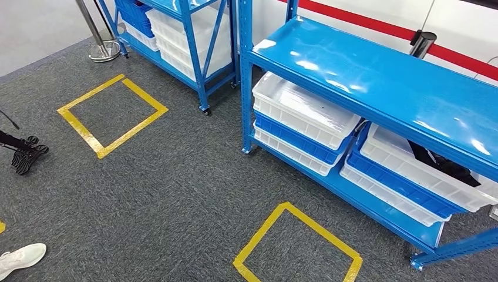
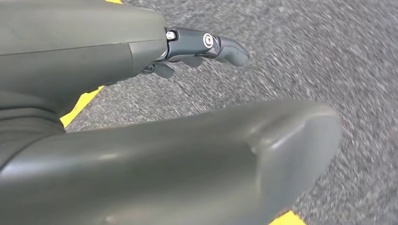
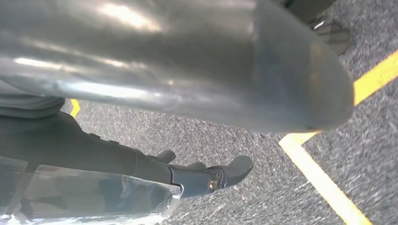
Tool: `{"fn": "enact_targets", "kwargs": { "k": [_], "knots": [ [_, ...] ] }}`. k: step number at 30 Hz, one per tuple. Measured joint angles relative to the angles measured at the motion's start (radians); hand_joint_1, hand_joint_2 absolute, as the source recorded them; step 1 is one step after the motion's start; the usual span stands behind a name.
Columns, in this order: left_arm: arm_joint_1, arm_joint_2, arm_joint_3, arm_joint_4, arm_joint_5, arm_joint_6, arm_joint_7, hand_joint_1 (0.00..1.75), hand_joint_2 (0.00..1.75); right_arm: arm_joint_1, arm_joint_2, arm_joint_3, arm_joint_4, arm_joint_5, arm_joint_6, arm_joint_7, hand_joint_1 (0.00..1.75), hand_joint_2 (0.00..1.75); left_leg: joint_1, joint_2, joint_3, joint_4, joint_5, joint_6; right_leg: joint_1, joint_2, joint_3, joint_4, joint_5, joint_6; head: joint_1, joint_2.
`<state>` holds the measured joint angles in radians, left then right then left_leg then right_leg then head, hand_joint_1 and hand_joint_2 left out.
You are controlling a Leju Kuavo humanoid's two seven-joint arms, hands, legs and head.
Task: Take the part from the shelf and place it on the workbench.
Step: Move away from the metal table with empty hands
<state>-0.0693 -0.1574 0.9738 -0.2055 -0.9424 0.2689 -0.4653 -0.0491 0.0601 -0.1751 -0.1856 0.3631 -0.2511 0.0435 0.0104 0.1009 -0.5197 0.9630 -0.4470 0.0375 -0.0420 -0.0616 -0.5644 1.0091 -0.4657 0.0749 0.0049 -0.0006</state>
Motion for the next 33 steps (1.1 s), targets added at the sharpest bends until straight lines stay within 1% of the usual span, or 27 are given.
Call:
{"fn": "enact_targets", "kwargs": {
  "k": [1,2,4,5,6,8,9,10,11,12,13,15,17,19,20,21,23,24,25,26,27,28,29,30,31,32,33],
  "knots": [
    [-0.001,0.000,0.000,0.000,0.000,0.000,-0.001,0.00,0.00,-0.002,0.001,0.000,0.000,0.000,0.000,0.000,0.00,0.00,-0.002,0.010,0.000,0.008,-0.007,-0.009,0.001,-0.013,0.019,-0.032,0.007,-0.006,-0.002,0.000],
    [-0.002,0.000,0.000,0.000,-0.001,0.000,-0.001,0.00,0.00,-0.003,0.002,0.000,0.000,0.000,0.000,0.000,0.00,0.00,-0.004,0.020,0.001,0.013,-0.013,-0.017,0.004,-0.014,0.021,-0.038,0.007,-0.017,-0.004,0.000],
    [-0.005,0.000,-0.002,0.000,-0.002,-0.001,-0.002,0.00,0.00,-0.001,0.001,0.000,0.000,-0.001,0.000,0.000,0.00,0.00,0.003,0.029,0.007,0.018,-0.021,-0.030,0.004,0.012,0.015,-0.034,0.007,-0.040,-0.008,0.000],
    [-0.006,0.000,-0.004,0.000,-0.003,-0.002,-0.002,0.00,0.00,0.000,0.000,0.000,0.000,-0.001,0.000,0.001,0.00,0.00,0.008,0.012,0.006,0.029,-0.034,-0.037,0.002,0.024,0.015,-0.034,0.009,-0.049,-0.010,0.000],
    [-0.006,0.000,-0.005,0.000,-0.003,-0.003,-0.002,0.00,0.00,0.000,0.000,0.000,0.000,-0.001,0.000,0.002,0.00,0.00,0.012,-0.016,-0.002,0.056,-0.058,-0.043,0.000,0.036,0.016,-0.035,0.013,-0.058,-0.011,0.000],
    [-0.004,0.000,-0.006,0.000,-0.004,-0.004,-0.001,0.00,0.00,-0.001,0.001,0.000,0.000,-0.001,-0.001,0.003,0.00,0.00,0.016,-0.080,-0.049,0.169,-0.135,-0.048,0.002,0.060,0.013,-0.034,0.020,-0.071,-0.014,0.000],
    [-0.002,0.000,-0.006,0.000,-0.004,-0.004,-0.001,0.00,0.00,-0.001,0.002,0.000,0.000,-0.001,-0.001,0.003,0.00,0.00,0.016,-0.093,-0.080,0.238,-0.170,-0.048,0.007,0.072,0.010,-0.034,0.023,-0.076,-0.014,0.000],
    [-0.001,0.000,-0.006,0.000,-0.004,-0.005,-0.001,0.00,0.00,0.000,0.003,0.000,0.000,-0.001,-0.001,0.003,0.00,0.00,0.016,-0.099,-0.106,0.293,-0.189,-0.046,0.011,0.087,0.008,-0.033,0.025,-0.079,-0.014,0.000],
    [0.000,0.000,-0.006,0.000,-0.004,-0.006,-0.001,0.00,0.00,0.001,0.003,0.000,0.000,-0.001,-0.001,0.003,0.00,0.00,0.016,-0.100,-0.118,0.315,-0.187,-0.042,0.016,0.102,0.007,-0.033,0.026,-0.080,-0.014,0.000],
    [0.000,0.000,-0.006,0.000,-0.004,-0.007,-0.001,0.00,0.00,0.002,0.003,-0.001,0.000,-0.001,-0.001,0.003,0.00,0.00,0.015,-0.103,-0.111,0.297,-0.164,-0.037,0.019,0.117,0.007,-0.033,0.027,-0.081,-0.014,0.000],
    [0.000,0.000,-0.007,0.000,-0.004,-0.007,-0.001,0.00,0.00,0.003,0.004,-0.001,0.000,-0.001,-0.001,0.004,0.00,0.00,0.015,-0.110,-0.087,0.243,-0.126,-0.028,0.022,0.133,0.009,-0.033,0.028,-0.081,-0.014,0.000],
    [0.000,0.002,-0.007,0.000,-0.004,-0.008,-0.001,0.00,0.00,0.003,0.005,-0.001,0.000,-0.001,-0.001,0.004,0.00,0.00,0.011,-0.151,-0.026,0.109,-0.057,-0.007,0.027,0.159,0.010,-0.033,0.031,-0.079,-0.014,0.000],
    [-0.001,0.004,-0.008,0.000,-0.004,-0.008,-0.002,0.00,0.00,0.003,0.008,-0.001,0.000,0.000,-0.001,0.004,0.00,0.00,0.003,-0.176,0.001,0.048,-0.034,0.009,0.025,0.180,0.004,-0.034,0.037,-0.071,-0.013,0.000],
    [-0.001,0.004,-0.008,0.000,-0.004,-0.008,-0.002,0.00,0.00,0.005,0.010,-0.001,0.000,0.002,-0.001,0.004,0.00,0.00,-0.003,-0.158,0.003,0.036,-0.028,0.018,0.024,0.194,-0.004,-0.038,0.045,-0.059,-0.014,0.000],
    [-0.002,0.004,-0.009,0.000,-0.004,-0.008,-0.002,0.00,0.00,0.006,0.009,-0.001,0.000,0.002,-0.001,0.004,0.00,0.00,-0.003,-0.145,0.007,0.024,-0.019,0.020,0.026,0.181,-0.010,-0.035,0.045,-0.056,-0.013,0.000],
    [-0.003,0.002,-0.009,0.000,-0.004,-0.008,-0.002,0.00,0.00,0.006,0.008,-0.001,0.000,0.002,-0.001,0.004,0.00,0.00,-0.002,-0.133,0.010,0.009,-0.009,0.024,0.030,0.157,-0.022,-0.019,0.035,-0.056,-0.010,0.000],
    [-0.001,0.001,-0.009,0.000,-0.004,-0.008,-0.002,0.00,0.00,0.002,0.005,-0.001,0.000,0.004,-0.001,0.004,0.00,0.00,0.000,-0.104,0.010,-0.010,0.006,0.026,0.030,0.096,-0.074,0.079,-0.016,-0.066,-0.002,0.000],
    [0.001,0.000,-0.009,0.000,-0.003,-0.008,-0.002,0.00,0.00,0.000,0.004,-0.001,0.000,0.004,-0.001,0.004,0.00,0.00,-0.001,-0.089,0.005,-0.011,0.008,0.027,0.027,0.082,-0.108,0.149,-0.049,-0.069,0.001,0.000],
    [0.002,0.000,-0.009,0.000,-0.003,-0.008,-0.002,0.00,0.00,-0.001,0.004,-0.001,0.000,0.005,-0.001,0.004,0.00,0.00,-0.001,-0.073,0.001,-0.010,0.009,0.025,0.023,0.076,-0.136,0.210,-0.072,-0.067,0.002,0.000],
    [0.003,0.000,-0.009,0.000,-0.002,-0.008,-0.002,0.00,0.00,0.000,0.003,-0.001,0.000,0.005,-0.001,0.004,0.00,0.00,-0.001,-0.058,-0.002,-0.010,0.011,0.023,0.018,0.072,-0.148,0.242,-0.081,-0.059,0.003,0.000],
    [0.003,-0.002,-0.009,0.000,-0.002,-0.008,-0.002,0.00,0.00,0.001,0.001,-0.001,0.000,0.005,-0.001,0.004,0.00,0.00,-0.001,-0.043,-0.006,-0.009,0.012,0.020,0.014,0.068,-0.137,0.233,-0.074,-0.048,0.003,0.000],
    [0.002,-0.003,-0.009,0.000,-0.002,-0.008,-0.002,0.00,0.00,0.003,0.000,-0.001,0.000,0.005,-0.001,0.004,0.00,0.00,0.001,-0.029,-0.008,-0.006,0.012,0.016,0.009,0.058,-0.103,0.182,-0.056,-0.034,0.003,0.000],
    [0.002,-0.005,-0.009,0.000,-0.002,-0.008,-0.002,0.00,0.00,0.003,-0.002,-0.001,0.000,0.005,-0.001,0.004,0.00,0.00,0.002,-0.016,-0.010,0.000,0.010,0.010,0.005,0.037,-0.056,0.105,-0.035,-0.022,0.004,0.000],
    [0.002,-0.005,-0.009,0.000,-0.002,-0.008,-0.002,0.00,0.00,0.002,-0.002,-0.001,0.000,0.005,-0.001,0.004,0.00,0.00,0.001,-0.004,-0.014,0.008,0.006,0.001,0.004,0.016,-0.014,0.037,-0.018,-0.016,0.005,0.000],
    [0.002,-0.005,-0.009,0.000,-0.002,-0.008,-0.002,0.00,0.00,-0.001,-0.002,-0.001,0.000,0.005,-0.001,0.003,0.00,0.00,0.000,0.008,-0.017,0.016,0.001,-0.008,0.005,0.001,0.013,-0.009,-0.007,-0.018,0.004,0.000],
    [0.001,-0.005,-0.009,0.000,-0.002,-0.008,-0.002,0.00,0.00,-0.002,-0.002,-0.001,0.000,0.006,-0.001,0.003,0.00,0.00,-0.002,0.018,-0.018,0.023,-0.003,-0.016,0.007,-0.006,0.024,-0.030,-0.002,-0.026,0.003,0.000],
    [-0.001,-0.005,-0.009,0.000,-0.002,-0.008,-0.002,0.00,0.00,-0.001,-0.001,-0.001,0.000,0.006,-0.001,0.003,0.00,0.00,-0.003,0.027,-0.018,0.026,-0.006,-0.022,0.010,0.002,0.020,-0.027,-0.001,-0.035,0.001,0.000]
  ]
}}
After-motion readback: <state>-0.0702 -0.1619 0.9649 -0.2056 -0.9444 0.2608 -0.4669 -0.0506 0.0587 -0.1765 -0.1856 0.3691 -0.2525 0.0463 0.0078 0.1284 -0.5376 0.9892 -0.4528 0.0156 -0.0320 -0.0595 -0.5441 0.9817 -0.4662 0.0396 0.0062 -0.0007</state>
